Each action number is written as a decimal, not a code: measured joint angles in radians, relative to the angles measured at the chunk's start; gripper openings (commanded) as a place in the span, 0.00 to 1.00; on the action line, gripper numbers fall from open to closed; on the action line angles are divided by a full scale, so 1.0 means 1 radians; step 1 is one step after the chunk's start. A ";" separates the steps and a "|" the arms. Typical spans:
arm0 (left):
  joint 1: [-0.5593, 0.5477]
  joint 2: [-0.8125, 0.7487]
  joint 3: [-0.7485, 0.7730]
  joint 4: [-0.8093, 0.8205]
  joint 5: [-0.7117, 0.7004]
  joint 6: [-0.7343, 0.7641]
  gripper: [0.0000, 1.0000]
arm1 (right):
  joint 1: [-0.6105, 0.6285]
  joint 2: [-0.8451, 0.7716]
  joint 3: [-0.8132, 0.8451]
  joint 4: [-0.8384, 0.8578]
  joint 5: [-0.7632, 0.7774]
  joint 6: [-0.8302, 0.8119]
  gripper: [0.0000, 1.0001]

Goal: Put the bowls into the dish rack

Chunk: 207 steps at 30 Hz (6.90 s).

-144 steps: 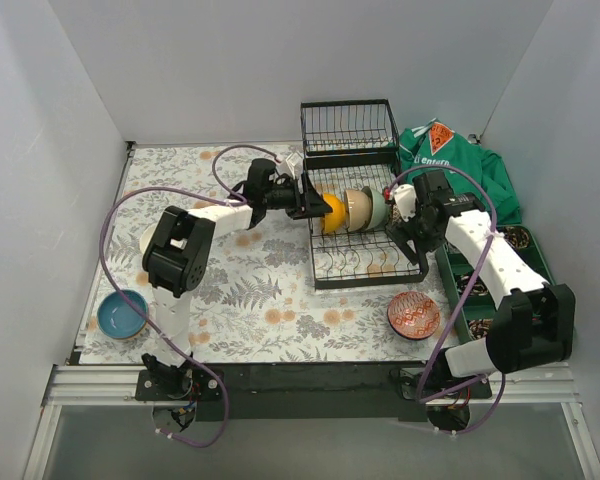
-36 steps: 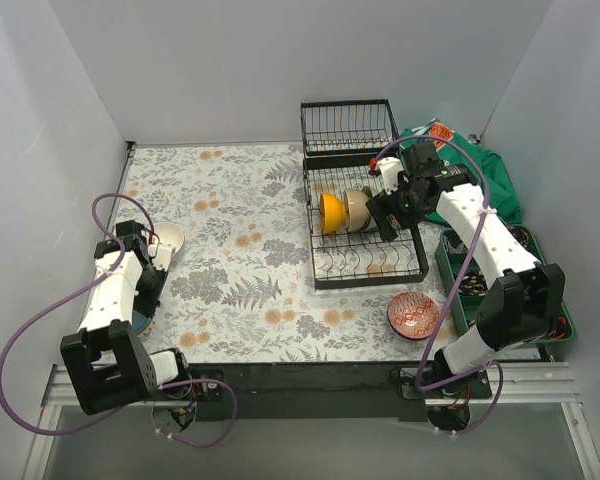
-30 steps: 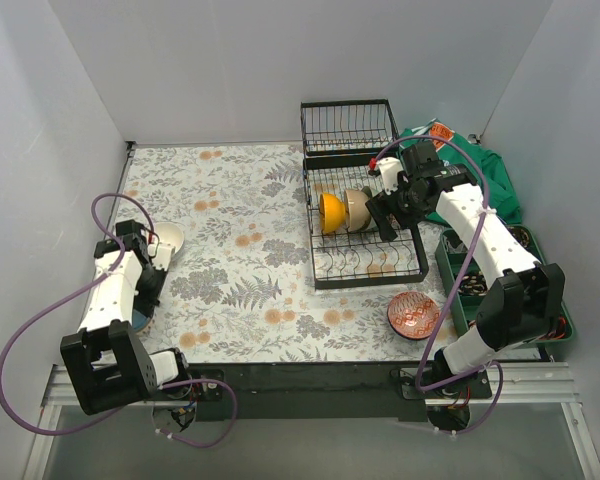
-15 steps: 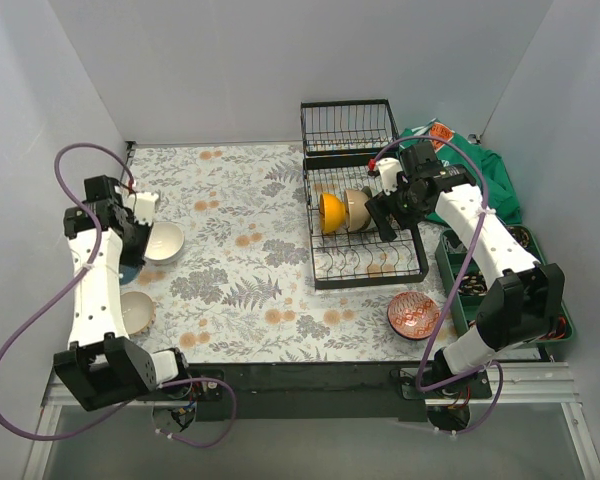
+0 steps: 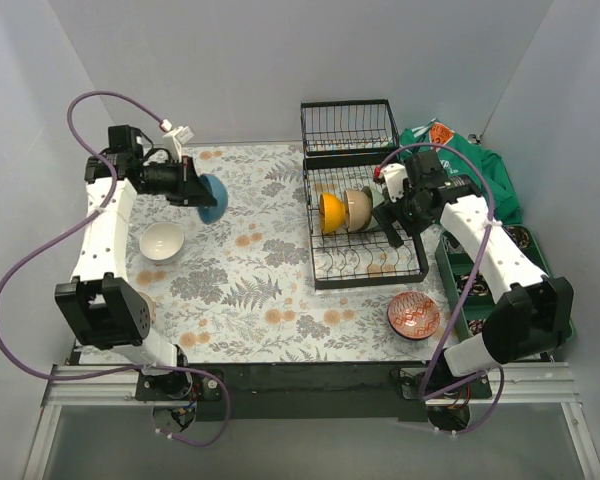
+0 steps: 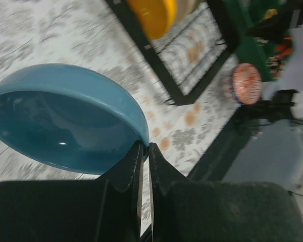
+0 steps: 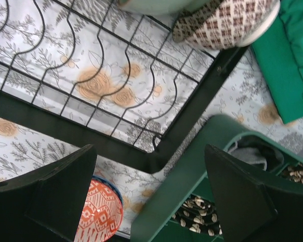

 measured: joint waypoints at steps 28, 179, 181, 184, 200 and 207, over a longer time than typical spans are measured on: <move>-0.329 0.471 -0.487 2.391 0.303 -1.597 0.00 | -0.243 -0.170 -0.071 -0.047 0.198 -0.033 0.95; -0.917 0.621 -0.233 2.079 -0.065 -1.371 0.00 | -0.421 -0.401 -0.142 -0.040 0.147 -0.002 0.95; -0.925 0.654 -0.196 2.067 -0.101 -1.389 0.00 | -0.424 -0.401 -0.151 -0.043 0.147 -0.004 0.94; -0.941 0.687 -0.149 2.058 -0.142 -1.413 0.00 | -0.428 -0.395 -0.153 -0.047 0.148 -0.009 0.94; -1.025 0.769 -0.063 1.925 -0.333 -1.598 0.00 | -0.437 -0.361 -0.154 -0.069 0.145 -0.018 0.93; -1.012 0.785 -0.063 1.921 -0.367 -1.614 0.00 | -0.438 -0.357 -0.173 -0.072 0.145 -0.018 0.93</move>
